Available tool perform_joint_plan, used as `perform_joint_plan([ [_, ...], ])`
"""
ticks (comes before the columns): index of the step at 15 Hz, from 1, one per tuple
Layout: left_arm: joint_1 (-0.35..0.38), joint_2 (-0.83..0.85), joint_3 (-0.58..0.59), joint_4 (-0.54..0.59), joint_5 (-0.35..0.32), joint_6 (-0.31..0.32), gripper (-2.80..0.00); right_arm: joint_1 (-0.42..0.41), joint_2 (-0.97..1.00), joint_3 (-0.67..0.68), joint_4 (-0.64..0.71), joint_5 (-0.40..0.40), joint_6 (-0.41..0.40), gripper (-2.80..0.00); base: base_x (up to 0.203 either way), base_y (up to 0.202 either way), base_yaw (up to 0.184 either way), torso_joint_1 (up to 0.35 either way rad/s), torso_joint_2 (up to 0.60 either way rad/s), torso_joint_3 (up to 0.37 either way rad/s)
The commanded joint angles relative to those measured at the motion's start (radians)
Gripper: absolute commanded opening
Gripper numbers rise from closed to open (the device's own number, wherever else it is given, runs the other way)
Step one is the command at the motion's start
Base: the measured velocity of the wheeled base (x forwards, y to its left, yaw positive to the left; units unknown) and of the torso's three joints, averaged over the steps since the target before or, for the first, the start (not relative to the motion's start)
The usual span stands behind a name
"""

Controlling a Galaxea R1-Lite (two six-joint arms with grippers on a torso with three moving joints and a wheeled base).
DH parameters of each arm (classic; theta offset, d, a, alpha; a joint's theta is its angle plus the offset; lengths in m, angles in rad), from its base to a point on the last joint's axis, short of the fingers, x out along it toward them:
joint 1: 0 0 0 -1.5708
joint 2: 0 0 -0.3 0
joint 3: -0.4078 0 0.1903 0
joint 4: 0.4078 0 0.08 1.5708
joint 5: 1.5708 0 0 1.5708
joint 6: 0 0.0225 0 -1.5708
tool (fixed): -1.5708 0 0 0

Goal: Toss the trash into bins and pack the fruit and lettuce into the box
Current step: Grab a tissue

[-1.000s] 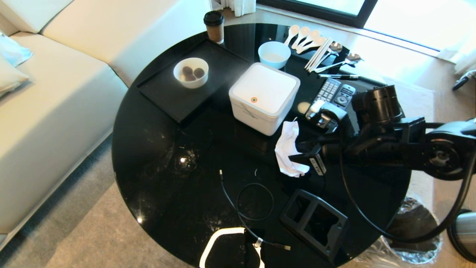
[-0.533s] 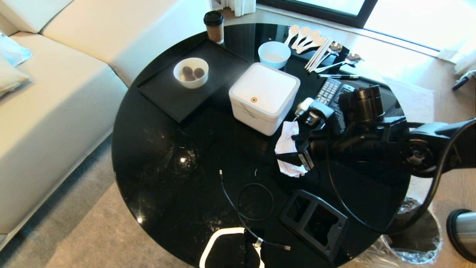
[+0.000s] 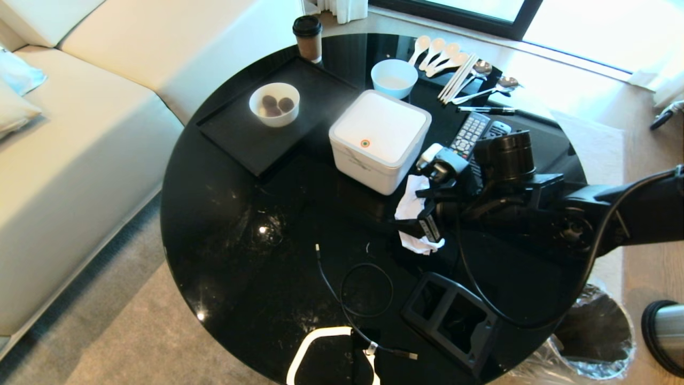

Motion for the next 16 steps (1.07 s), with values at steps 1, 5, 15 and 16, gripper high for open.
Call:
perform_joint_plan([
  [1,0.0,0.001,0.0,0.0,-0.001,0.001,-2.8,0.0,-0.01,0.0,-0.002,0.001,-0.002,0.0,0.0,0.0,0.0,0.0,0.0,0.0],
  [5,0.001,0.001,0.0,0.0,-0.001,0.0,-2.8,-0.015,-0.007,0.012,-0.002,0.001,-0.003,0.0,0.0,0.0,0.0,0.0,0.0,0.0],
  [15,0.001,0.001,0.0,0.0,-0.001,0.001,-2.8,-0.028,0.004,0.145,-0.107,0.001,-0.008,0.0,0.0,0.0,0.0,0.0,0.0,0.0],
  [16,0.001,0.001,0.0,0.0,-0.001,0.001,-2.8,-0.028,0.005,0.157,-0.12,0.001,-0.008,0.0,0.0,0.0,0.0,0.0,0.0,0.0],
])
